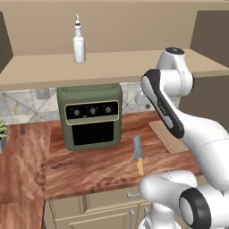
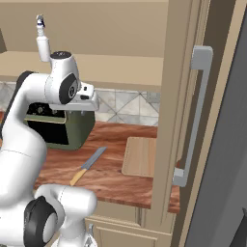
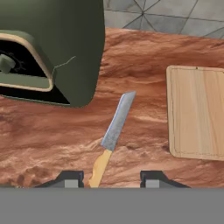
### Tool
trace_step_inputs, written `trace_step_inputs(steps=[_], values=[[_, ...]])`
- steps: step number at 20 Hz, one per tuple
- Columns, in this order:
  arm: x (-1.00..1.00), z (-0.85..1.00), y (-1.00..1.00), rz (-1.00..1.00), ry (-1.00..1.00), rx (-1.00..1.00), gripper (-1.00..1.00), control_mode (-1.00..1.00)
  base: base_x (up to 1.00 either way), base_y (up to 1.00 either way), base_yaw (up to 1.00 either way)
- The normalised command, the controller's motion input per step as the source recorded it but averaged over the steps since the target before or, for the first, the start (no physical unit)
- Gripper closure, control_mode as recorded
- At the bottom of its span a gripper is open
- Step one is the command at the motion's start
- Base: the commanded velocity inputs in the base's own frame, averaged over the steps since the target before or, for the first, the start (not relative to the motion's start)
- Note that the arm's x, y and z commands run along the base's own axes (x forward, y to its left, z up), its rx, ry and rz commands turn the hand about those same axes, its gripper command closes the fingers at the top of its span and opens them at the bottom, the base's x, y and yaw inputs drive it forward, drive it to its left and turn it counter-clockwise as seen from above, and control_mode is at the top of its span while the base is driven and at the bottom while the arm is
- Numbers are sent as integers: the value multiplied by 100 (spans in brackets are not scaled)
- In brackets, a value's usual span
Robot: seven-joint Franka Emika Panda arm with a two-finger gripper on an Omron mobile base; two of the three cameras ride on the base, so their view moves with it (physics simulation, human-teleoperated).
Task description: Move the cutting board and knife to the sink. Then move spray from the cabinet to the counter.
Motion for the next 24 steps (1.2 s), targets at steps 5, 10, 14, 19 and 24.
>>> trace_step_inputs(steps=[5, 10, 14, 19, 24], values=[[-39, 0, -12, -4, -7, 1, -100, -100, 0, 0, 0], [-79, -12, -28, -14, -6, 7, -100, -100, 0, 0, 0], [-23, 0, -21, -2, -13, 3, -100, -100, 0, 0, 0], [-39, -11, -34, 0, -8, 2, -100, -100, 0, 0, 0], [-18, -15, -28, 0, -7, 0, -100, -100, 0, 0, 0]])
